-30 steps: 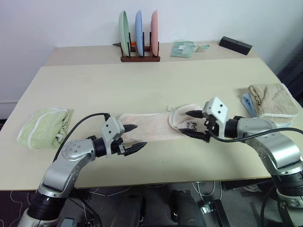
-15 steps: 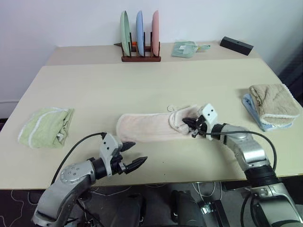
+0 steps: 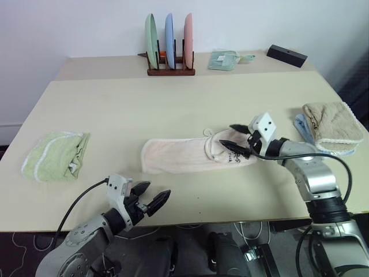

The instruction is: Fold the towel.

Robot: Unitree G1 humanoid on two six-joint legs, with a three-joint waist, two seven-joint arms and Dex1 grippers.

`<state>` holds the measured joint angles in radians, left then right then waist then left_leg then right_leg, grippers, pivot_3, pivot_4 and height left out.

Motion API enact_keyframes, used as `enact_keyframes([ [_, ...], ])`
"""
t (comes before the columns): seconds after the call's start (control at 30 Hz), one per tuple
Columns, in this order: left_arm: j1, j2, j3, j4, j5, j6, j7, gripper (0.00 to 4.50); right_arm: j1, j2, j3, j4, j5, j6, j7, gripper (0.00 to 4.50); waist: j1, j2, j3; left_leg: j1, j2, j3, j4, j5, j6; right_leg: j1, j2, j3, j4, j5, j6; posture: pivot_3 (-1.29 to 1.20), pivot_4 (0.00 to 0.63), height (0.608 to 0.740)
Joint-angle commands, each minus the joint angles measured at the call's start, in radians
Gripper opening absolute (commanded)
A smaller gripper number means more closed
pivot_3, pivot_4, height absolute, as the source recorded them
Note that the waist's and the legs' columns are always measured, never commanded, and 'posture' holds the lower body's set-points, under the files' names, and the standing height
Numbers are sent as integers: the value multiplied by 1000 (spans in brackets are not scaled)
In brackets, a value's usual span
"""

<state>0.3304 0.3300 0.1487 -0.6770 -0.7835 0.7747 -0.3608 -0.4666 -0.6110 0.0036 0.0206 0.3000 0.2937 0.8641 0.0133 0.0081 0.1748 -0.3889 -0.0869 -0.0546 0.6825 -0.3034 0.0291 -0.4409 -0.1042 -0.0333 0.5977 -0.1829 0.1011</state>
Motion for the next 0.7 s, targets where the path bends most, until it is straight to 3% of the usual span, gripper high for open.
enact_keyframes([
  [0.03,-16,-70,57,-21,-132,62,149,4500,-13,-26,3,-94,15,-9,49,4455,2,0,0,0,0,0,0,0,0,0,0,0,0,0,0,0,150,740],
  [0.23,-170,-183,138,97,-370,89,375,4500,34,-42,73,-171,-10,-28,123,4455,4,-1,0,0,-1,-1,1,2,-4,1,0,0,0,0,0,0,150,740],
  [0.5,-376,-202,108,305,-459,128,469,4500,111,-22,115,-238,-32,-39,99,4455,1,-1,0,0,-1,0,1,4,-6,0,0,0,0,0,0,0,150,740],
  [0.6,-392,-191,99,334,-452,137,471,3699,123,-34,115,-241,-47,-51,100,4500,1,-1,0,0,-1,0,1,4,-7,1,0,0,0,0,0,0,150,740],
  [0.7,-388,-185,109,341,-459,127,462,2264,124,-39,100,-233,-50,-56,96,4500,1,-1,0,0,-1,0,1,4,-7,1,0,0,0,0,0,0,150,740],
])
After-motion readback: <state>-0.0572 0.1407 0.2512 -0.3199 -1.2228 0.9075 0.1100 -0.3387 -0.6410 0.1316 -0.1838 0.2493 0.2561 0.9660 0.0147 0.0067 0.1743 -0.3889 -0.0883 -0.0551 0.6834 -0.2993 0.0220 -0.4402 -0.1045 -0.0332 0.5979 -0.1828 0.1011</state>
